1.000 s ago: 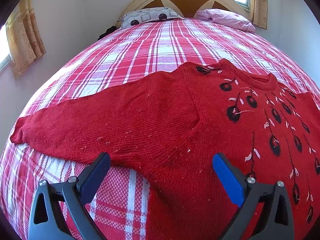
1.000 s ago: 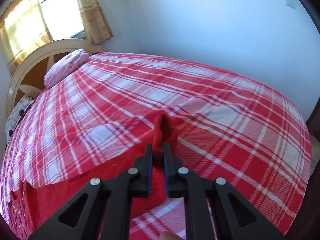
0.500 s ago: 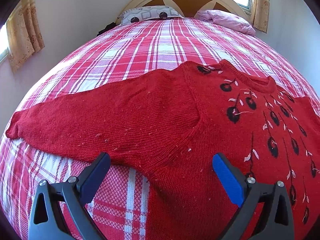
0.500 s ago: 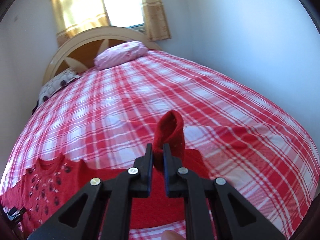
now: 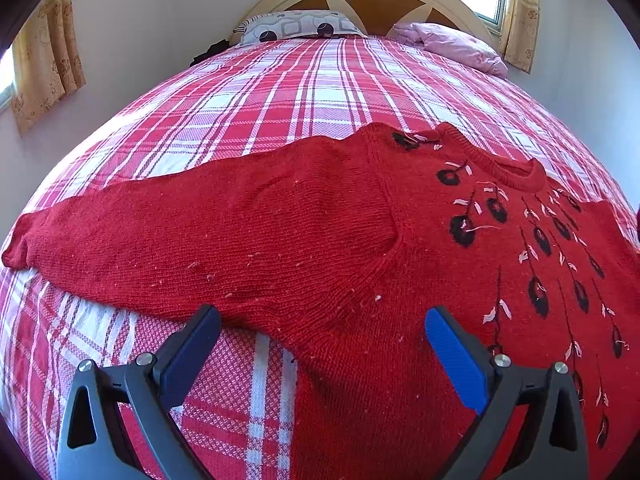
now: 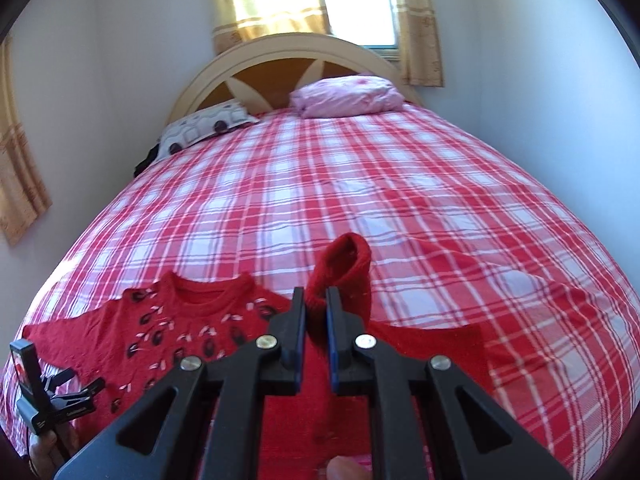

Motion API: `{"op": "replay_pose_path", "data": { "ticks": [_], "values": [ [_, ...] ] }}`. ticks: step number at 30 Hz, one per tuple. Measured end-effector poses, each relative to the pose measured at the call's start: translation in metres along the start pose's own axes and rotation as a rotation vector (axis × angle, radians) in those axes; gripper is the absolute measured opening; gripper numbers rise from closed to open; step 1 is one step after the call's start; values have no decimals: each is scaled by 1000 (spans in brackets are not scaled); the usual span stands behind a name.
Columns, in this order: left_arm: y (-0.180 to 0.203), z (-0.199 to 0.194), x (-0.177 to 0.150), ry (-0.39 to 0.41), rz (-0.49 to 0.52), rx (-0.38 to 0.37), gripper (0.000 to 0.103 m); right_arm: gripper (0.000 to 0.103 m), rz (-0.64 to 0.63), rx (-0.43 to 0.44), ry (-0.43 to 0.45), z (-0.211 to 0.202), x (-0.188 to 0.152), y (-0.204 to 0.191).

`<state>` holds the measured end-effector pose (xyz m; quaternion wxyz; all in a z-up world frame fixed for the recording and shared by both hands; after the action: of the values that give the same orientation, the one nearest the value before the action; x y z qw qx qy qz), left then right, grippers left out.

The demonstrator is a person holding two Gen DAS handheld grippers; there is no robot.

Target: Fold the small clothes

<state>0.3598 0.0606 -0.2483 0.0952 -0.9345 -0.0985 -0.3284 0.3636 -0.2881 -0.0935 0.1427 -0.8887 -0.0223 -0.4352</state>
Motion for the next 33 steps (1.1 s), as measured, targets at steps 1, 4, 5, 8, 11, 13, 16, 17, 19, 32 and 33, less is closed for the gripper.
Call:
{"op": "replay_pose_path", "data": {
  "ticks": [1, 4, 5, 8, 11, 13, 16, 17, 19, 32, 33],
  "values": [
    [0, 0, 0, 0, -2, -3, 102, 11, -13, 16, -10, 5, -2, -11],
    [-1, 0, 0, -1, -9, -12, 102, 11, -37, 56, -33, 18, -9, -38],
    [-1, 0, 0, -2, -12, -16, 102, 11, -45, 68, -42, 21, -12, -48],
    [-2, 0, 0, -2, -20, -25, 102, 11, -61, 110, -73, 36, -23, -75],
    [-3, 0, -1, -3, -25, -33, 102, 11, -90, 141, -104, 52, -37, -104],
    [-4, 1, -1, -4, -30, -38, 102, 11, -115, 167, -123, 63, -48, -124],
    [-4, 0, -1, -5, -36, -45, 102, 11, -140, 198, -140, 73, -60, -148],
    [-4, 0, -1, -5, -37, -45, 102, 11, -141, 208, -147, 76, -63, -153],
    [-4, 0, -1, -5, -35, -44, 102, 11, -141, 225, -164, 85, -70, -163],
    [-7, -1, -1, -7, -52, -67, 102, 69, -101, 329, -353, 115, -124, -171],
    [-8, -2, -1, -20, -59, -81, 102, 69, -98, 330, -347, 109, -126, -167]
  ]
}}
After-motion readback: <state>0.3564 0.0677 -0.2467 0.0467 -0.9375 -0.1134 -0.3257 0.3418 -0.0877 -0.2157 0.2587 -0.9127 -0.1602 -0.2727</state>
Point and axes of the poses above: each gripper's, at about its wrist camera, not at the fingertips, and z roughly the way its jaws point, y to its right, x to its top, the point moved 6 cm from there along z, roughly the way its jaws point, and after that the axes turned 11 degrees about x, right-handed, at the moved point
